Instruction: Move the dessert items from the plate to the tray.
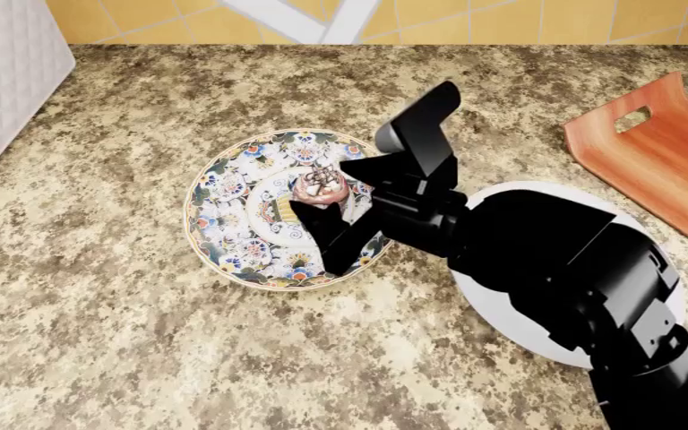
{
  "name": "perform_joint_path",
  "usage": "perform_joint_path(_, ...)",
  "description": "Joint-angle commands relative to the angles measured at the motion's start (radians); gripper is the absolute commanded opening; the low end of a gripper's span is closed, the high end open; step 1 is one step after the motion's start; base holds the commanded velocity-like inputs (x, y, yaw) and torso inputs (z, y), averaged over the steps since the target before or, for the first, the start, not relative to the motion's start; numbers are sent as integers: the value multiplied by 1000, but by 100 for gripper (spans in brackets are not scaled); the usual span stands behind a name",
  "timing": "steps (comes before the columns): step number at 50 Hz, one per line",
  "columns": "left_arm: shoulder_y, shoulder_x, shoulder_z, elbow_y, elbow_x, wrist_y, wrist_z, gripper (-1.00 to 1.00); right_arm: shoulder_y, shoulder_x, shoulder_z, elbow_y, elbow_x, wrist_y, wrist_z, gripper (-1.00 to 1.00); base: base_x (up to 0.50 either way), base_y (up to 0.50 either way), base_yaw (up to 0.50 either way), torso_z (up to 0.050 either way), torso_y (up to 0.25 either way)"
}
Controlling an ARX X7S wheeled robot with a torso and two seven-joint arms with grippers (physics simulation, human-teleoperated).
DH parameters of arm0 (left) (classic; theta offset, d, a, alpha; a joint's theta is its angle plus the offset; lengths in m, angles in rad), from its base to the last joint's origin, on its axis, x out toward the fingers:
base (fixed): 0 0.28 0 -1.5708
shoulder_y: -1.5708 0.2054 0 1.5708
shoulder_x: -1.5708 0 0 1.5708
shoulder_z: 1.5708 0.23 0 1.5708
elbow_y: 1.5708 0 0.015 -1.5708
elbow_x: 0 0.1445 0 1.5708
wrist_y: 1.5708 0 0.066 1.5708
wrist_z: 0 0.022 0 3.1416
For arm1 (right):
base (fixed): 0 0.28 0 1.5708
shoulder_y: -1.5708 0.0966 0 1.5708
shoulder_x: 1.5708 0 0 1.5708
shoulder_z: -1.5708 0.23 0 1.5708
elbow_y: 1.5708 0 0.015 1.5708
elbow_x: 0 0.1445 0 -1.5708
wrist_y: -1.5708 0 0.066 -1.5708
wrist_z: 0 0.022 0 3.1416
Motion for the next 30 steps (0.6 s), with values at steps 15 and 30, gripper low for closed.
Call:
perform_joint_path(15,-1,9,-9,1,18,-6,10,100,-14,-11,2,13,-12,0,-13,100,0,0,0,0,0)
perform_joint_path(30,-1,9,-9,0,18,-6,11,100,-22,-8,0,24,-13,-7,-11,100,0,0,0,0,0)
